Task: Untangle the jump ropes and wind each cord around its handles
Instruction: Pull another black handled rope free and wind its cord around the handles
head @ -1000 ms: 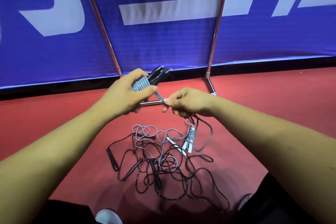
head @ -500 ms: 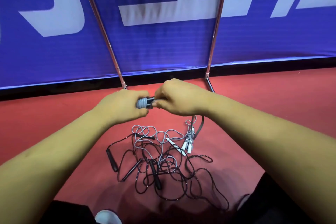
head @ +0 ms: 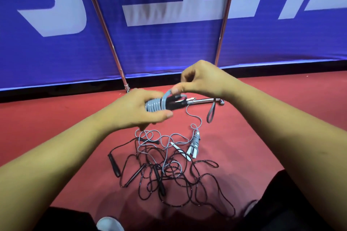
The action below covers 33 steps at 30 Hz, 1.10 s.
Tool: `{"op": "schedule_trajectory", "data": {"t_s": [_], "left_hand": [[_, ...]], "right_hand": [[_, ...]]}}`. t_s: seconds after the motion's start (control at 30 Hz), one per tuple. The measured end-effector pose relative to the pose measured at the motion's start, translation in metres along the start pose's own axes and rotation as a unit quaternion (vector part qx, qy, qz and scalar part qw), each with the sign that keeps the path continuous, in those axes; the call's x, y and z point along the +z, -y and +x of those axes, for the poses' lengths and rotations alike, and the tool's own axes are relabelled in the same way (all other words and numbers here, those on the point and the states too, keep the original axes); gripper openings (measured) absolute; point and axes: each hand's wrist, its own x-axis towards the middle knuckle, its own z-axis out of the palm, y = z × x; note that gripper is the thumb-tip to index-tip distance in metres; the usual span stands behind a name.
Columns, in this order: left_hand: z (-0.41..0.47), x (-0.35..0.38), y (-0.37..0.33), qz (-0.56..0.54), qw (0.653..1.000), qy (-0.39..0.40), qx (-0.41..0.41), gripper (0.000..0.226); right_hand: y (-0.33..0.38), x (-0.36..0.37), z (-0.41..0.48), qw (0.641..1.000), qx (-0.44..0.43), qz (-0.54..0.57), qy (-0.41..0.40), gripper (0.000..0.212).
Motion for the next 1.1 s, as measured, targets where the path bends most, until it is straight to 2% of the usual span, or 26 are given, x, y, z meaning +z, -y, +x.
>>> {"op": "schedule_trajectory", "data": {"t_s": [0.07, 0.13, 0.17, 0.2, 0.27, 0.47, 0.63, 0.87, 0.97, 1.03, 1.07, 1.1], "left_hand": [[0.001, -0.005, -0.001, -0.139, 0.989, -0.049, 0.009, 0.020], [0.004, -0.012, -0.001, -0.330, 0.939, -0.092, 0.018, 0.033], [0.005, -0.017, -0.001, -0.396, 0.911, -0.114, 0.023, 0.031], [0.007, -0.021, 0.001, -0.429, 0.892, -0.141, 0.019, 0.024], [0.008, -0.028, 0.009, -0.440, 0.876, -0.197, -0.014, 0.018], [0.008, -0.035, 0.034, -0.374, 0.871, -0.294, -0.121, 0.015], [0.005, -0.048, 0.048, -0.351, 0.854, -0.345, -0.168, 0.012], [0.001, -0.060, 0.078, -0.320, 0.847, -0.361, -0.225, 0.017], [0.000, -0.062, 0.089, -0.283, 0.858, -0.360, -0.234, 0.019], [-0.002, -0.063, 0.099, -0.158, 0.897, -0.338, -0.238, 0.024], [-0.003, -0.065, 0.104, -0.037, 0.917, -0.312, -0.244, 0.027], [-0.004, -0.065, 0.108, 0.105, 0.920, -0.277, -0.255, 0.031]], "right_hand": [[-0.003, 0.000, 0.001, 0.999, 0.009, 0.047, -0.006, 0.046], [-0.006, 0.003, 0.003, 0.998, 0.030, 0.059, -0.001, 0.038], [-0.008, 0.005, 0.004, 0.998, 0.037, 0.057, 0.005, 0.036], [-0.009, 0.006, 0.004, 0.997, 0.042, 0.062, 0.011, 0.035], [-0.011, 0.010, 0.006, 0.994, 0.052, 0.090, 0.027, 0.036], [-0.009, 0.037, 0.008, 0.974, 0.075, 0.183, 0.110, 0.016], [-0.009, 0.046, 0.001, 0.944, 0.148, 0.228, 0.185, 0.008], [0.002, 0.051, 0.003, 0.927, 0.154, 0.297, 0.171, 0.019], [0.008, 0.053, 0.004, 0.940, 0.147, 0.275, 0.141, 0.029], [0.011, 0.051, 0.004, 0.956, 0.136, 0.234, 0.114, 0.032], [0.013, 0.049, 0.003, 0.961, 0.130, 0.216, 0.110, 0.033], [0.014, 0.047, 0.002, 0.964, 0.126, 0.205, 0.112, 0.033]]}}
